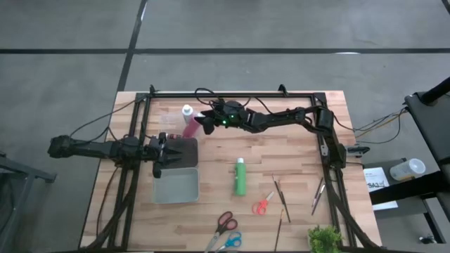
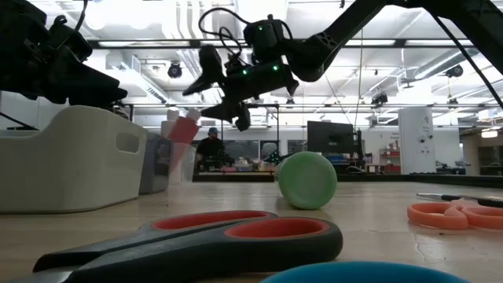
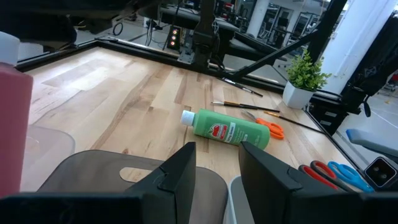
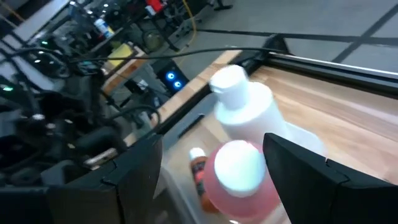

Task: Pick & Place Paint Supplies
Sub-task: Put the pink paint bottle into the transparent bin, then put the green paint bottle into the transparent bin

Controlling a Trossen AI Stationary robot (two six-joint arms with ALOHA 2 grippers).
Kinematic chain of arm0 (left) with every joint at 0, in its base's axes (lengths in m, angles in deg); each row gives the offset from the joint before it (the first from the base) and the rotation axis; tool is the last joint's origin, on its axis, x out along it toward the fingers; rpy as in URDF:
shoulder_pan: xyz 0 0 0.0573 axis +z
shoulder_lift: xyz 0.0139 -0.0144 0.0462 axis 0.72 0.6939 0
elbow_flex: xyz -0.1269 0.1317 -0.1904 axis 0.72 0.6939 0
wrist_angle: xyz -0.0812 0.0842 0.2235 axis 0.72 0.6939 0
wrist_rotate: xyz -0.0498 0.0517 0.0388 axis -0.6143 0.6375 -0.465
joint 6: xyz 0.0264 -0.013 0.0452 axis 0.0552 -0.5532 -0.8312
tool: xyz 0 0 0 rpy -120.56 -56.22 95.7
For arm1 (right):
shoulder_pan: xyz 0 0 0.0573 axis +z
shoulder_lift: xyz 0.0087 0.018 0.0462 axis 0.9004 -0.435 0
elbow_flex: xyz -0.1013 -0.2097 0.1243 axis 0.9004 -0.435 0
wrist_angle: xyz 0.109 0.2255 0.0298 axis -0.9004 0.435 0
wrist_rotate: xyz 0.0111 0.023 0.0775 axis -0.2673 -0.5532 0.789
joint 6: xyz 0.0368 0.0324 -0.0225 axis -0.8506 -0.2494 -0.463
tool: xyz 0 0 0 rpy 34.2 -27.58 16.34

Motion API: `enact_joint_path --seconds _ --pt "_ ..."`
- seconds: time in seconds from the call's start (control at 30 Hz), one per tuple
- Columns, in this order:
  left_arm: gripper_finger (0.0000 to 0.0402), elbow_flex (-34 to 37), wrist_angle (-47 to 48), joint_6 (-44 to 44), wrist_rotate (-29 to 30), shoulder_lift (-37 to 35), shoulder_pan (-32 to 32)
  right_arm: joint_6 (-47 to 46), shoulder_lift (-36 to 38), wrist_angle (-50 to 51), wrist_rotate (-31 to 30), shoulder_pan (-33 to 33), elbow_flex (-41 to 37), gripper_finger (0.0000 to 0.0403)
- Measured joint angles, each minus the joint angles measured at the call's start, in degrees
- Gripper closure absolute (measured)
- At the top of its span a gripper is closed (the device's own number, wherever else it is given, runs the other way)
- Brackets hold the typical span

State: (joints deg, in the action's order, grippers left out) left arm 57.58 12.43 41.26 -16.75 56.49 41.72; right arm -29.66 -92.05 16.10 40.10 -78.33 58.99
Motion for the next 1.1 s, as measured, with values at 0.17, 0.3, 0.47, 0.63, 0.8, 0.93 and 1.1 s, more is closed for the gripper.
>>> enact_joint_path --seconds 0.17,0.3,0.47,0.63,0.8,0.93,1.1 --pt "0.0272 0.0 0.0 0.0 0.0 0.0 0.0 1.2 0.0 2.4 0.1 0.7 2.1 0.0129" --pt "0.0272 0.0 0.0 0.0 0.0 0.0 0.0 1.9 0.0 3.4 -0.1 0.7 2.9 0.0129" --pt "0.0272 0.0 0.0 0.0 0.0 0.0 0.0 4.7 0.0 4.9 -2.3 0.9 2.9 0.0129" --pt "0.0272 0.0 0.0 0.0 0.0 0.0 0.0 7.6 0.3 6.5 -1.8 0.8 2.7 0.0129" --pt "0.0272 0.0 0.0 0.0 0.0 0.0 0.0 21.1 3.7 12.7 -1.5 1.3 2.4 0.0129" --pt "0.0272 0.0 0.0 0.0 0.0 0.0 0.0 26.0 7.5 21.8 -2.4 2.3 1.6 0.0129" --pt "0.0272 0.0 0.0 0.0 0.0 0.0 0.0 28.2 12.2 26.1 -7.5 5.2 -2.7 0.0129"
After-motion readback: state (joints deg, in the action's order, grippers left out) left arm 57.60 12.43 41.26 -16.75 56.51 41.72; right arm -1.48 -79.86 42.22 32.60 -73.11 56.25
